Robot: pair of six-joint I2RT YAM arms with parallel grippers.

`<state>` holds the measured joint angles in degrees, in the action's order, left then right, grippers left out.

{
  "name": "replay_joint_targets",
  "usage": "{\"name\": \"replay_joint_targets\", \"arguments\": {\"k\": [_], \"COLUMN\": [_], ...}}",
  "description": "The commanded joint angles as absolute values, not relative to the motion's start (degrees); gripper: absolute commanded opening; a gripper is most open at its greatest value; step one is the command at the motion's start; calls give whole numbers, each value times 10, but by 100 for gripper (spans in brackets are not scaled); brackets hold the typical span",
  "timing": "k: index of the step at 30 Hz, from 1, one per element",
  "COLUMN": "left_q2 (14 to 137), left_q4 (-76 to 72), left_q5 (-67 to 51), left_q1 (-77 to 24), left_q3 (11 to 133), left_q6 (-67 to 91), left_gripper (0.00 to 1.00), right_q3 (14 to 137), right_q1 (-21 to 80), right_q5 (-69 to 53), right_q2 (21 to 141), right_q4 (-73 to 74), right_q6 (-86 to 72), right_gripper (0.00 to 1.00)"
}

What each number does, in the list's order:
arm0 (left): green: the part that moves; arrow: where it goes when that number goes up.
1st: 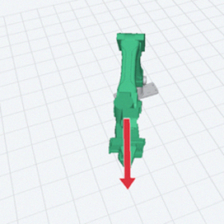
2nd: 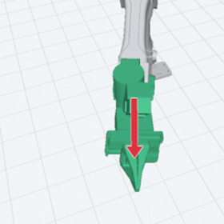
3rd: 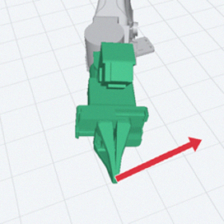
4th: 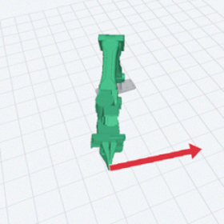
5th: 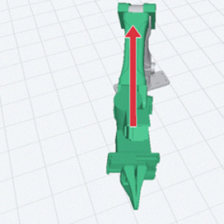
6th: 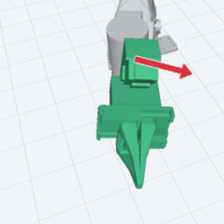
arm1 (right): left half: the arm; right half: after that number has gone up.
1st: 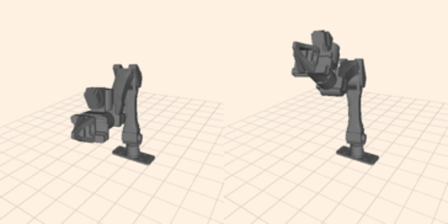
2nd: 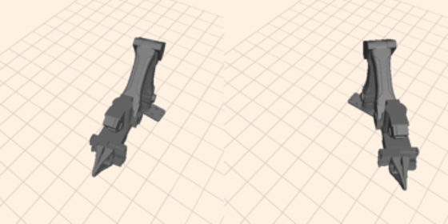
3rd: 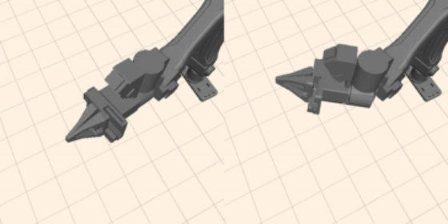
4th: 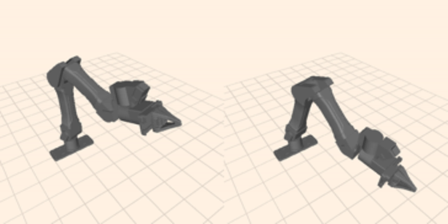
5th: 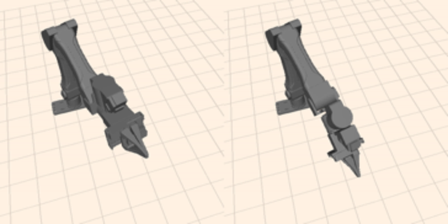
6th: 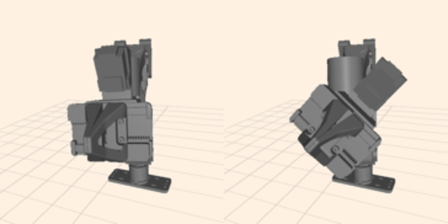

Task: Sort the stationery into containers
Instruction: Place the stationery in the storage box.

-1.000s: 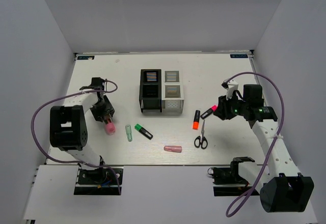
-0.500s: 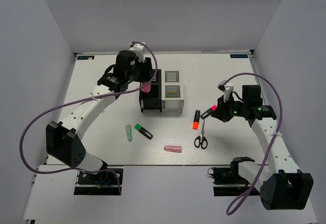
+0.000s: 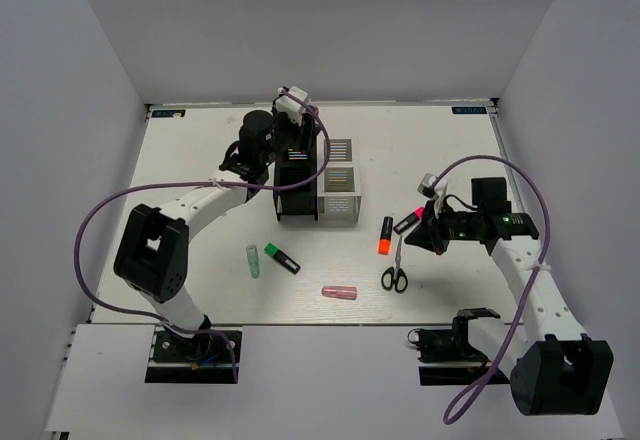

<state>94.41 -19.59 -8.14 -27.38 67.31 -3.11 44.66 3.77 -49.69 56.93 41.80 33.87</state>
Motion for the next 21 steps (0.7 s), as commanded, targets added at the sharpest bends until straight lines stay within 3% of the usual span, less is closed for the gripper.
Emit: {"name": "replay_joint_targets", "arguments": {"k": [1, 21], "left_q2": [949, 983], "left_q4": [-289, -311], "left_q5": [-86, -55], "left_q1": [-275, -245], "left_q3": [698, 640], "left_q6": [-68, -45], "left_gripper": [1, 1], "right_q3": [424, 412], "right_q1": [37, 34], "right_q5": [-549, -533], "right_q2": [539, 519], "right_q4": [420, 396], "right_q6": [410, 403], "right_gripper": [0, 0]}}
